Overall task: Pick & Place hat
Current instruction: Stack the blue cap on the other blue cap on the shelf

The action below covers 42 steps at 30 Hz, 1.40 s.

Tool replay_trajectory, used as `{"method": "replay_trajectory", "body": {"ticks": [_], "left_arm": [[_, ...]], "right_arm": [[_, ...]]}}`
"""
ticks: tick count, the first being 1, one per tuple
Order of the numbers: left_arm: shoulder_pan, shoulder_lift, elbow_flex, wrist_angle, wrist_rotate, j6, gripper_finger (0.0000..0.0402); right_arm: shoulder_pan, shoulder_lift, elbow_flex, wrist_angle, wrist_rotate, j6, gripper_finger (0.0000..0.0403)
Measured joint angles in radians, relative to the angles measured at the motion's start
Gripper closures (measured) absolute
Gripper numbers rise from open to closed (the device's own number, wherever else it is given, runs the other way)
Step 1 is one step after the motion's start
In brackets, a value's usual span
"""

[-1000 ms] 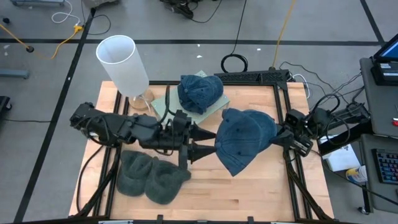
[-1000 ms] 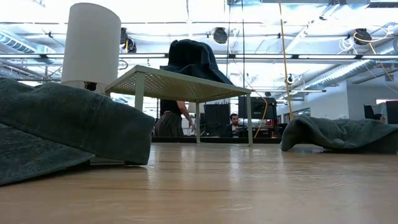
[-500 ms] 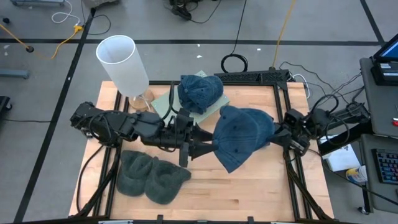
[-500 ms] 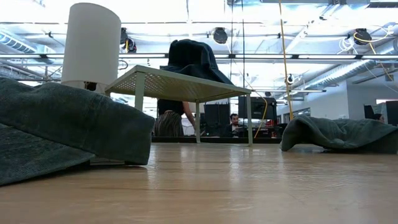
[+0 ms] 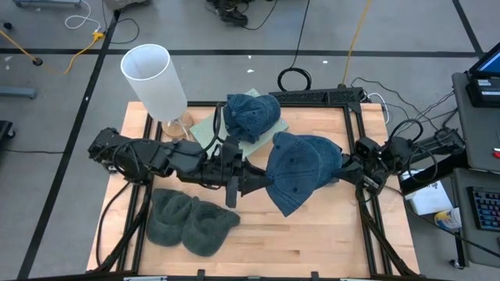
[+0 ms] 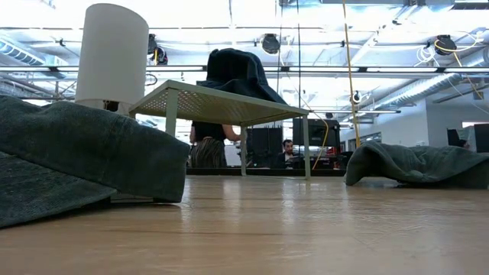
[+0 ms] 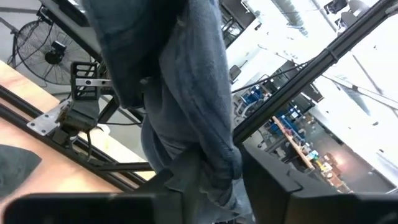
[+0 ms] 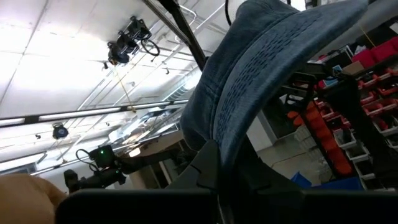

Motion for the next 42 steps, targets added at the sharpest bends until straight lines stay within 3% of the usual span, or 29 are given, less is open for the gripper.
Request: {"method": "replay_trajectory", "body": {"ticks": [7, 17, 25, 33, 42], "left_arm": [[0.000, 0.000, 0.000, 0.001, 0.000, -0.022, 0.0380], [0.000, 0.000, 0.000, 0.001, 0.010, 0.006, 0.0379], [0.000, 0.000, 0.000, 0.000, 0.030, -0.001, 0.0379], [0.000, 0.000, 0.000, 0.013, 0.035, -0.038, 0.0379], [0.000, 0.000, 0.000, 0.015, -0.042, -0.179, 0.0379]], "right_arm": [[0.000, 0.000, 0.000, 0.000, -0.001, 0.001, 0.0387], [0.000, -0.001, 0.000, -0.016, -0.085, 0.029, 0.0353], [0.000, 0.000, 0.000, -0.129, -0.083, 0.134, 0.0249], [-0.001, 0.000, 0.001, -0.425, -0.032, 0.297, 0.0152], [0.000, 0.000, 0.001, -0.767, -0.087, 0.387, 0.0138]]}}
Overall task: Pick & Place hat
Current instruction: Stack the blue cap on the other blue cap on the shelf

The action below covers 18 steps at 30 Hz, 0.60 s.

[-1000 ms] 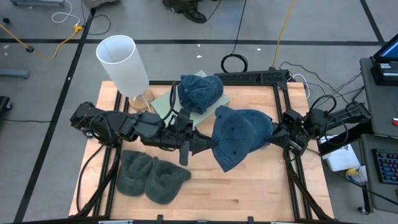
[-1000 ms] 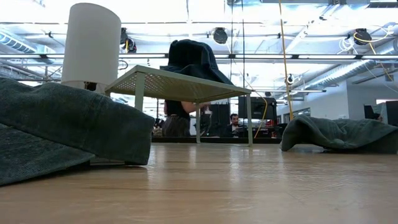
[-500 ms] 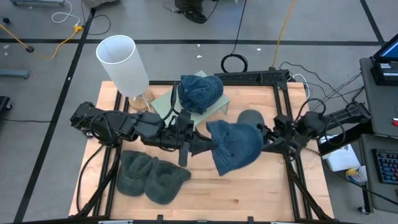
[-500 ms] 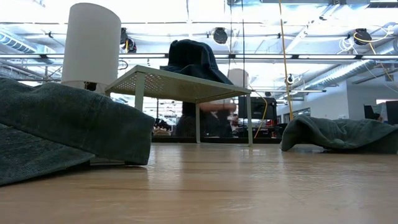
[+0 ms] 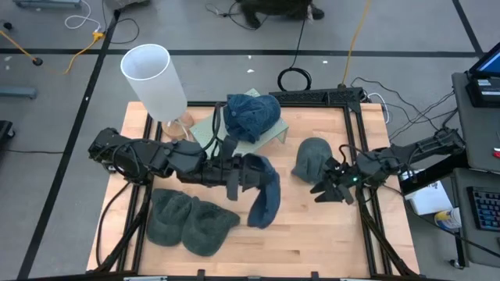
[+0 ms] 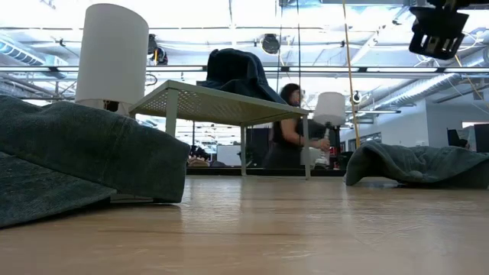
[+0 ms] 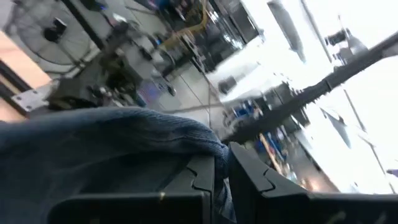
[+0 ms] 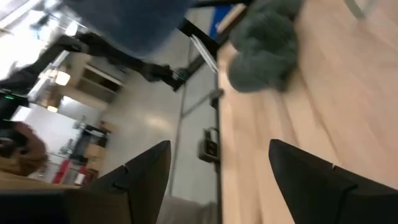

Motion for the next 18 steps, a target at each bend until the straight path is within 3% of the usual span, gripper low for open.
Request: {"method": "replay_trajectory", "body": {"ticks": [9, 18], "left_arm": [[-0.004, 0.000, 0.000, 0.059, -0.237, -0.054, 0.0379], [0.103, -0.017, -0.001, 0.154, -0.185, -0.001, 0.0379]], "right_arm": [[0.000, 0.000, 0.000, -0.005, 0.002, 0.011, 0.0143], [0.000, 0.000, 0.000, -0.001, 0.005, 0.010, 0.0146]]}}
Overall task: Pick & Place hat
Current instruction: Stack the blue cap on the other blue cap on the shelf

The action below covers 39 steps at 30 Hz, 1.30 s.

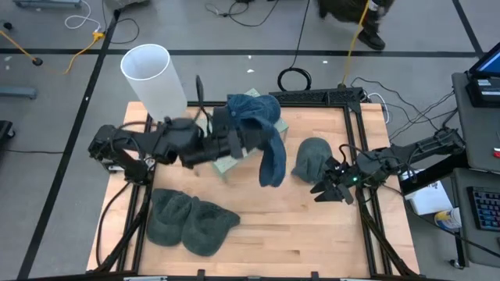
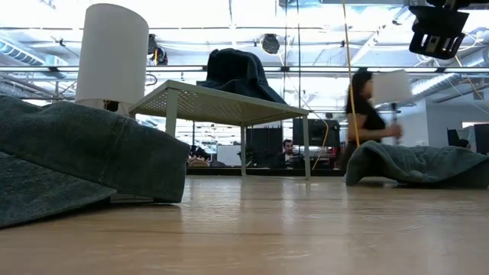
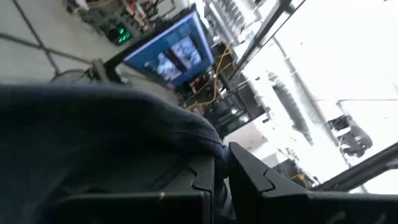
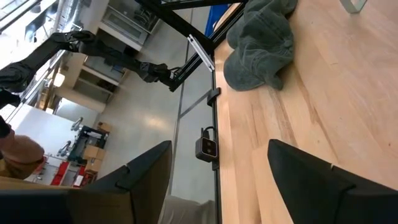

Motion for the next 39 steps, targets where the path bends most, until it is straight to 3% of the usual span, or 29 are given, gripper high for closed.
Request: {"method": "replay_trajectory", "body": {"ticks": [19, 35, 39], "left_arm": [[0.368, -0.033, 0.001, 0.055, 0.128, 0.026, 0.0379], [0.628, -0.031, 0.001, 0.103, 0.366, -0.056, 0.0379], [0.650, -0.027, 0.001, 0.005, 0.428, -0.054, 0.0379]], "right_arm": [[0.000, 0.000, 0.000, 0.108, 0.001, -0.027, 0.0147], [-0.001, 0.000, 0.000, 0.117, 0.005, -0.033, 0.0147], [-0.002, 0.000, 0.000, 0.116, 0.006, -0.033, 0.0147]]}}
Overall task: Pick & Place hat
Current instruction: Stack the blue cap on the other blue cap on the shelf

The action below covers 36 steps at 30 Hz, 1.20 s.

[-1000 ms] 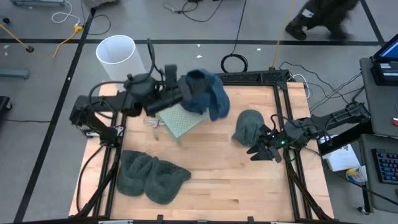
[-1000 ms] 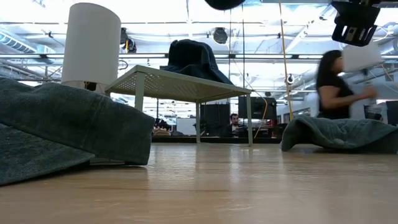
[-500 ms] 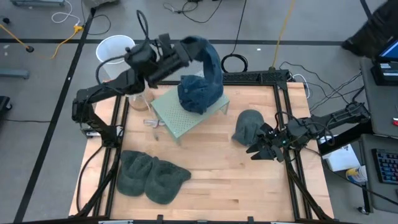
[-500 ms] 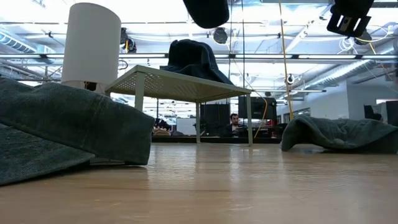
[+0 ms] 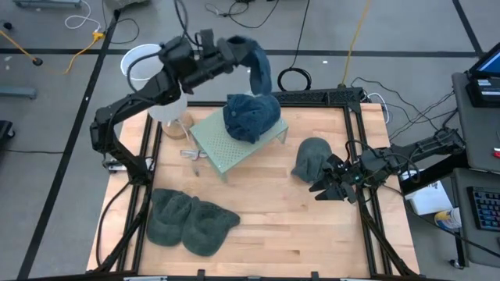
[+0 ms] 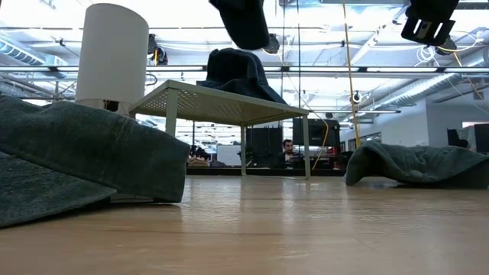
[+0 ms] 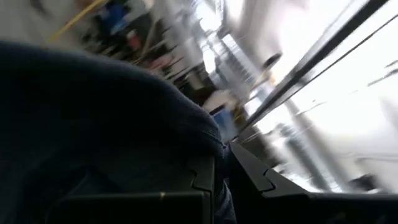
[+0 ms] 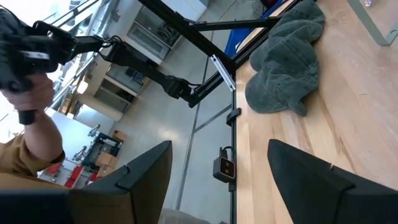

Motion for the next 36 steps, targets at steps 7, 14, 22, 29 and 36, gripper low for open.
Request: {"method": "replay_trajectory", "body": {"ticks": [7, 14, 22, 29, 36], "left_arm": [[0.016, 0.002, 0.000, -0.311, -0.002, 0.006, 0.0379], [0.015, 0.002, 0.000, -0.433, 0.006, 0.004, 0.0379], [0.013, 0.002, 0.000, -0.443, -0.061, 0.002, 0.0380], [0.002, 0.091, 0.000, -0.444, -0.030, -0.018, 0.0380], [0.003, 0.115, -0.001, -0.488, -0.028, -0.035, 0.0380]], "right_arm": [[0.000, 0.000, 0.000, 0.000, 0.001, 0.000, 0.0147], [0.000, 0.000, 0.000, 0.000, 0.026, -0.004, 0.0147], [0.000, 0.000, 0.000, 0.000, 0.026, -0.007, 0.0147], [0.000, 0.000, 0.000, 0.000, 0.026, -0.012, 0.0147], [0.000, 0.000, 0.000, 0.000, 0.024, -0.003, 0.0147]]}}
